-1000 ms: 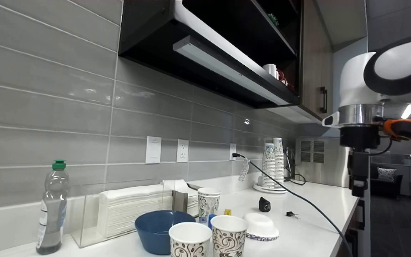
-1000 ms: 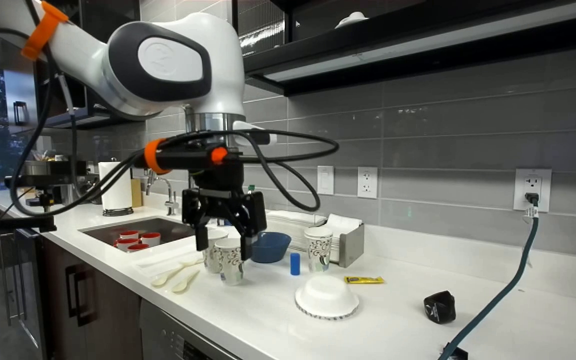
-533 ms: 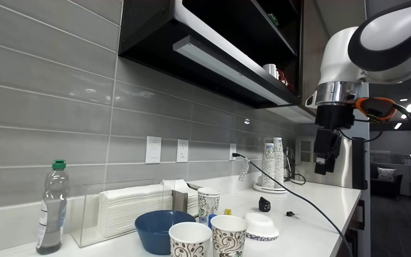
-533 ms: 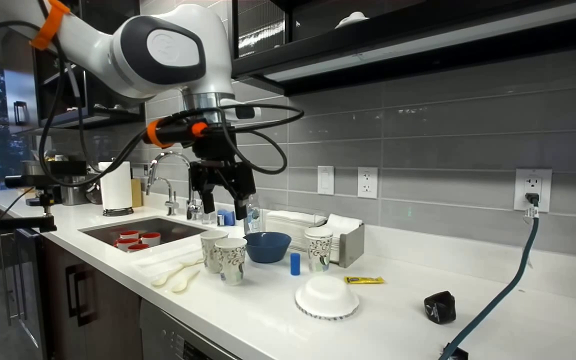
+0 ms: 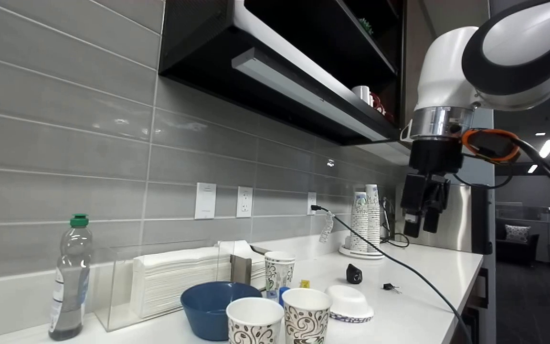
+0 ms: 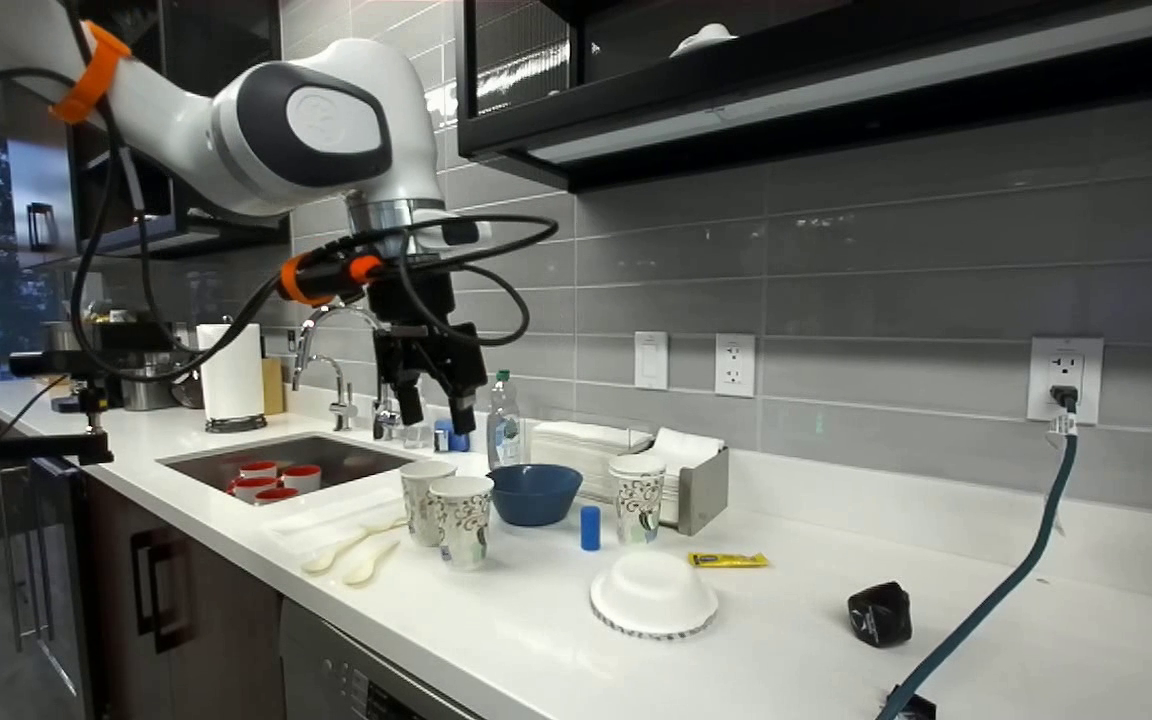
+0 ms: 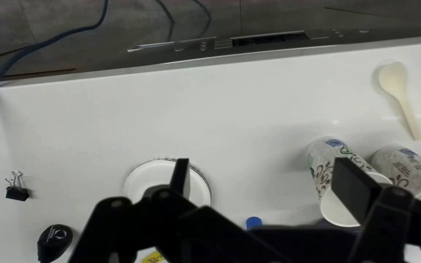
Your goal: Pick up the paper cup on the right and move it to the right
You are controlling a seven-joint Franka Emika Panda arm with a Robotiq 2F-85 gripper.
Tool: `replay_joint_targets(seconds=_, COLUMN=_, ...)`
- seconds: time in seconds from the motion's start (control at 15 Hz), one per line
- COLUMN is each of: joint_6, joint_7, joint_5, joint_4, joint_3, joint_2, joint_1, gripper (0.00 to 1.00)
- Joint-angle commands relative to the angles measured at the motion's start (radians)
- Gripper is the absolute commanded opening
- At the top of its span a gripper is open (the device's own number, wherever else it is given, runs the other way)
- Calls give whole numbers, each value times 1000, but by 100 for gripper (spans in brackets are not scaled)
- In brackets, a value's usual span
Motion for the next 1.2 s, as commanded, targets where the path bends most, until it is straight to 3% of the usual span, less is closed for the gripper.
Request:
replay_joint_targets(seconds=0.0, joint_6=51, joint_7=230, joint_5=8, joint_4=62, joint_3=128, joint_2=105, joint_1=6, gripper=100)
replay_joint_targets(seconds=0.13, joint_6=65, joint_7=329, joint_5=1, joint_4=115, joint_3=174, joint_2=175, joint_1=1, gripper=100)
replay_joint_targets(seconds=0.27, joint_6=59, joint_7=249, joint_5=112, joint_4=184, joint_3=123, joint_2=274, joint_1=58, gripper=100)
replay_joint_targets(seconds=0.53, joint_6=19, joint_7=175, joint_5=217, joint_4=287, joint_3=76, joint_2=390, joint_1=74, gripper=100)
replay_joint_targets(seconds=0.6, joint_6=54, joint_7=222, joint_5=160, joint_4=211, joint_3=100, joint_2=318, joint_1=66, gripper=100)
replay_joint_targets(seconds=0.8, joint_6=48, joint_7=192, joint_5=182, joint_4=260, joint_3=77, joint_2=382, joint_1=68, gripper=100)
replay_joint_targets(seconds=1.13, joint_6=161, joint_7=205, joint_5=152, joint_4=243, joint_3=81, joint_2=435, joint_1=61, gripper=100)
